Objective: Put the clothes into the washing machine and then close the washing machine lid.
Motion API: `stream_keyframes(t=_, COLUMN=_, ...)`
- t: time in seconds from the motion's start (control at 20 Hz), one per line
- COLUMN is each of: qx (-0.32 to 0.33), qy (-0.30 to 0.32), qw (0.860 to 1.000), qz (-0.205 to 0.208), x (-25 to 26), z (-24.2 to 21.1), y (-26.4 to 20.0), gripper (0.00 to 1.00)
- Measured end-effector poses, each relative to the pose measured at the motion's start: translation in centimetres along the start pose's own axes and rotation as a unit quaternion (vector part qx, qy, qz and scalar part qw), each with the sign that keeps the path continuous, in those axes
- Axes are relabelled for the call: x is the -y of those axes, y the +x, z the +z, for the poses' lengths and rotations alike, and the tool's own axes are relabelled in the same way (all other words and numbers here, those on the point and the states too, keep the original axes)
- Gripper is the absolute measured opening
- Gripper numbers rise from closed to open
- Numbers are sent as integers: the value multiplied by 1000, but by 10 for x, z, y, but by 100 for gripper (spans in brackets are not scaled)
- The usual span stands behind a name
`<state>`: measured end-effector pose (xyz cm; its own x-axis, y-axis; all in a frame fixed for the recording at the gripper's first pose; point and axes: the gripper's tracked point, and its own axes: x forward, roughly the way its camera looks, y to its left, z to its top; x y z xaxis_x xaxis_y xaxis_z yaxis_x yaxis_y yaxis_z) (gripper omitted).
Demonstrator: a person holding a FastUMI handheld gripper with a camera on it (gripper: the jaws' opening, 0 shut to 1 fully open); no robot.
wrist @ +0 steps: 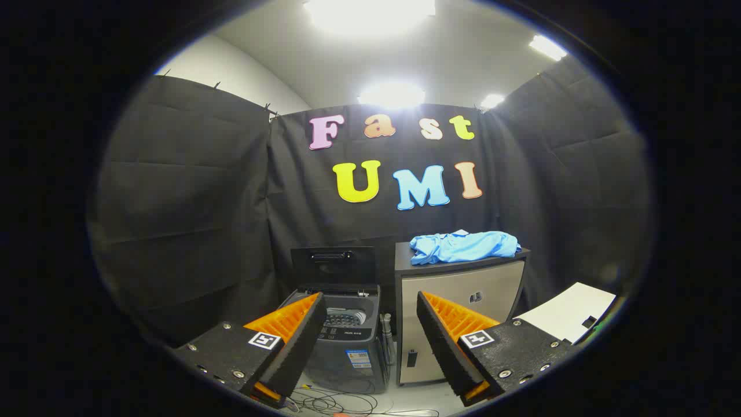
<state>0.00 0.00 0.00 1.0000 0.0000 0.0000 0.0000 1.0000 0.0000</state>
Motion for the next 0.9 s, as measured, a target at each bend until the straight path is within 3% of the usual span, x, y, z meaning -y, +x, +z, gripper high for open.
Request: stream_keyframes(t=0.9, qx=-4, qy=0, qw=1000, qz=0, x=14, z=1, y=1, gripper=95)
